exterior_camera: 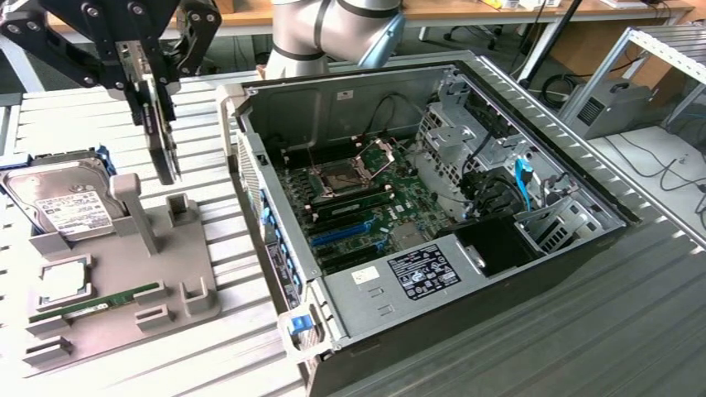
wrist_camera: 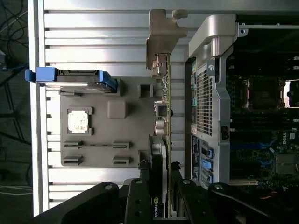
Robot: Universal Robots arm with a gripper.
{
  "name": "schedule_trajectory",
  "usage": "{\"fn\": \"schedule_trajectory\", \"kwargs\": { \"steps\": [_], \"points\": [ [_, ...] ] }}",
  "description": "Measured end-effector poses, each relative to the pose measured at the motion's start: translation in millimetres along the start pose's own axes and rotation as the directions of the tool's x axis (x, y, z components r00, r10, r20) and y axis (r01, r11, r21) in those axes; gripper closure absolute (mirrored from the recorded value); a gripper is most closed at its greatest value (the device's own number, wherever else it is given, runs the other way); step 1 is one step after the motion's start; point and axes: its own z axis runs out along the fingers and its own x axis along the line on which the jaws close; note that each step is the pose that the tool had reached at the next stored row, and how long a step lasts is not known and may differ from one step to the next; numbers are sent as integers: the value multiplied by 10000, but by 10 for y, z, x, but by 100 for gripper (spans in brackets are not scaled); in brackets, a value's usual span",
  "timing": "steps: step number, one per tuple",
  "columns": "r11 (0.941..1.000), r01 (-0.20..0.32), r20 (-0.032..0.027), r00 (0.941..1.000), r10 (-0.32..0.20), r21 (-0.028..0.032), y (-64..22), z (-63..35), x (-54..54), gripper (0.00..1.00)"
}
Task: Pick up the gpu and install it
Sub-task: 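Pick up the gpu and move the gpu toward the slot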
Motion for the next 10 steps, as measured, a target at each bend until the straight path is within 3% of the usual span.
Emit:
{"fn": "schedule_trajectory", "kwargs": {
  "steps": [10],
  "points": [
    [10000, -1, 1, 10000, 1, -1, 2, 3, -334, 73]
  ]
}}
